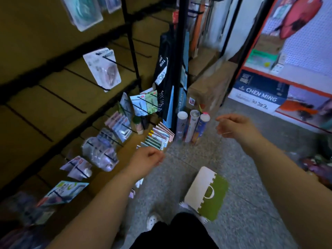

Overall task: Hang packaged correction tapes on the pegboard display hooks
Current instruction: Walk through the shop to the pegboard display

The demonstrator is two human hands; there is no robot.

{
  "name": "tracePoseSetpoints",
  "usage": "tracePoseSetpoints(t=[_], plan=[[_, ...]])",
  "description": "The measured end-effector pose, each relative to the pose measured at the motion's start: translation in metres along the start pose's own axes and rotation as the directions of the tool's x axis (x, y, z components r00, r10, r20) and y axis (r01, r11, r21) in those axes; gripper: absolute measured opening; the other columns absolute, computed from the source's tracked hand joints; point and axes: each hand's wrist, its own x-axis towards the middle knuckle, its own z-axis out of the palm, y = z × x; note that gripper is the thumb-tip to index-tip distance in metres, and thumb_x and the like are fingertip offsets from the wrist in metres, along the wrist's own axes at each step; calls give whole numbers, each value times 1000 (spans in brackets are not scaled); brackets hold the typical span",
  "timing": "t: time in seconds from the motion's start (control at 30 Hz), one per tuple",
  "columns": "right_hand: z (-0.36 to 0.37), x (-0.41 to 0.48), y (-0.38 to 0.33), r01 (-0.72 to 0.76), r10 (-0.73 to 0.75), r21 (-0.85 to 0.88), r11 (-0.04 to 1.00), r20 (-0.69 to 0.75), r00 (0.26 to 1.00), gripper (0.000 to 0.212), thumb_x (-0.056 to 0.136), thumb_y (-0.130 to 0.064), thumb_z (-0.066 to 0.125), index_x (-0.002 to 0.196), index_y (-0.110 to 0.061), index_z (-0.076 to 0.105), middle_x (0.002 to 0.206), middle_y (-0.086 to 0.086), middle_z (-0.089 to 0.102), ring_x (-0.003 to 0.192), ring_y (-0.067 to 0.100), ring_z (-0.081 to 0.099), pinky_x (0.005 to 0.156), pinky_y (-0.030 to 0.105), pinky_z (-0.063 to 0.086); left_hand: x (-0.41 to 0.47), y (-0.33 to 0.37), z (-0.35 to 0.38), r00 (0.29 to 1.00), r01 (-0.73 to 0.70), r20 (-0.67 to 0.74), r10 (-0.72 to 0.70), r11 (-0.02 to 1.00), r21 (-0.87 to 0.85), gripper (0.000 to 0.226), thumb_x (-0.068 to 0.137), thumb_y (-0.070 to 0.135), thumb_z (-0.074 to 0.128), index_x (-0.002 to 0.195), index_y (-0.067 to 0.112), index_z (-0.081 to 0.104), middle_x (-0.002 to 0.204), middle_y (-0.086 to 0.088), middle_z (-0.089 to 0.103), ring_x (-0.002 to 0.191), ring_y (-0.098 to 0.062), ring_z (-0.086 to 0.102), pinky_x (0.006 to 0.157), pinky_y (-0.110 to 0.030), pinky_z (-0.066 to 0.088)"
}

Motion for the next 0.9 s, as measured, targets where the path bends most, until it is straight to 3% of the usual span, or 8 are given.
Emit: tracePoseSetpoints(t=[0.13, 0.27, 0.33, 0.4, 0.5, 0.63, 0.8, 0.9], plan=[[42, 21, -13, 27, -23, -48, 999, 87, 996, 12, 92, -7, 48, 87, -7, 59, 61, 6, 52, 44, 5, 54, 39, 7, 38, 4, -6, -33, 1000, 9, -28, -9, 1000, -28, 31, 91, 10, 49, 61, 14, 58, 64, -4, 57, 49, 10, 53, 59, -9, 41], [79, 37, -32, 53, -34, -95, 994, 187, 982, 17, 91, -3, 46, 83, -9, 60, 63, 6, 54, 51, 11, 56, 42, 11, 43, 2, -16, -61, 992, 28, -118, -40, 994, -101, 16, 92, 13, 49, 82, 11, 62, 70, -3, 59, 60, 3, 55, 49, -7, 38], [98, 42, -41, 63, -35, -106, 992, 247, 968, 15, 91, -3, 45, 93, -7, 59, 66, 6, 55, 49, 5, 57, 42, 6, 42, 1, -24, -73, 985, 35, -161, -58, 989, -142, 22, 91, 13, 50, 72, 13, 61, 72, -6, 61, 69, -10, 55, 58, -11, 40], [117, 45, -47, 98, -35, -180, 979, 325, 945, 17, 91, -4, 45, 97, -7, 61, 70, 7, 59, 54, 10, 56, 50, 11, 45, -1, -32, -82, 976, 68, -190, -104, 980, -187, 29, 90, 14, 52, 63, 19, 60, 67, 0, 61, 63, -6, 56, 66, -14, 43], [150, 47, -56, 135, -22, -230, 964, 435, 900, 13, 92, -9, 47, 91, -11, 60, 74, 5, 60, 53, 3, 58, 56, 15, 46, -4, -41, -98, 956, 86, -258, -140, 973, -212, 31, 90, 16, 53, 61, 22, 60, 64, 8, 61, 51, 5, 59, 58, -3, 42], [199, 49, -71, 238, -7, -297, 925, 612, 791, 17, 93, -11, 47, 101, -6, 61, 74, 0, 57, 66, 8, 53, 62, 17, 44, -13, -60, -118, 898, 123, -370, -237, 944, -307, 32, 89, 15, 54, 59, 24, 60, 66, 2, 63, 67, -16, 58, 66, -21, 42], [259, 67, -73, 357, 56, -348, 867, 779, 624, 14, 93, -11, 46, 95, -15, 60, 75, -5, 58, 66, 6, 54, 63, 17, 42, -27, -87, -122, 739, 138, -526, -421, 859, -492, 43, 88, 9, 54, 48, 24, 56, 55, 6, 58, 60, -10, 57, 57, -12, 41], [294, 78, -71, 519, 92, -353, 778, 882, 461, 14, 93, -16, 47, 98, -19, 60, 81, -8, 58, 72, 5, 54, 68, 19, 42, -20, -91, -120, 629, 100, -609, -484, 826, -554, 53, 88, 10, 53, 37, 22, 55, 48, 10, 58, 62, -6, 55, 60, -12, 39]])
